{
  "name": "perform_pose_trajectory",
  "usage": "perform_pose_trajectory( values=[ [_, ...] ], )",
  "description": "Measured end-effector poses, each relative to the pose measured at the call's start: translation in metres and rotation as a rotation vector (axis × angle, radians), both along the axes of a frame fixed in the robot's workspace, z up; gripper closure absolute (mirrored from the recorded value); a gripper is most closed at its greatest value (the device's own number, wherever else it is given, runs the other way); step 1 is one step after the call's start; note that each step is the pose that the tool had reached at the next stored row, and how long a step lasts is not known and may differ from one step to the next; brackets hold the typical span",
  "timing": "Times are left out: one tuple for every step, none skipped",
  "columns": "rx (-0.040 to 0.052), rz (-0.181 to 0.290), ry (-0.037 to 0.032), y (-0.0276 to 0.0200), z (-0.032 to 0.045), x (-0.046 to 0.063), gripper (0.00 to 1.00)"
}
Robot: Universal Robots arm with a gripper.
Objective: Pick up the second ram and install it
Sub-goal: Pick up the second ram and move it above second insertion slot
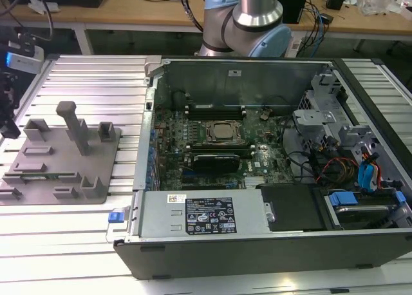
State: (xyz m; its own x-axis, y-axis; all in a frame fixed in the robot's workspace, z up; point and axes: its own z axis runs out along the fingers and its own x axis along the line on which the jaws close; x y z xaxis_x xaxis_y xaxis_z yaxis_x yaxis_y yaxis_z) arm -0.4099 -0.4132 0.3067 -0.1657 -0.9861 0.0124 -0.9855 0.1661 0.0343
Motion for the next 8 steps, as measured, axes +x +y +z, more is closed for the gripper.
perform_pose_trajectory(
  values=[
    [-0.0006, 0.000, 0.0001, 0.0000, -0.0006, 0.001, 0.92],
    [-0.0016, 0.001, -0.0001, 0.0000, -0.0019, 0.002, 0.92],
    [-0.0021, 0.002, 0.0000, 0.0001, -0.0028, 0.003, 0.92],
    [-0.0027, 0.003, 0.0000, 0.0001, -0.0037, 0.003, 0.92],
    [-0.0035, 0.006, 0.0000, 0.0001, -0.0054, 0.003, 0.92],
    [-0.0049, 0.010, 0.0001, 0.0001, -0.0074, 0.004, 0.92],
    [-0.0058, 0.014, -0.0001, 0.0001, -0.0093, 0.004, 0.92],
    [-0.0066, 0.020, 0.0000, 0.0000, -0.0122, 0.005, 0.92]
  ],
)
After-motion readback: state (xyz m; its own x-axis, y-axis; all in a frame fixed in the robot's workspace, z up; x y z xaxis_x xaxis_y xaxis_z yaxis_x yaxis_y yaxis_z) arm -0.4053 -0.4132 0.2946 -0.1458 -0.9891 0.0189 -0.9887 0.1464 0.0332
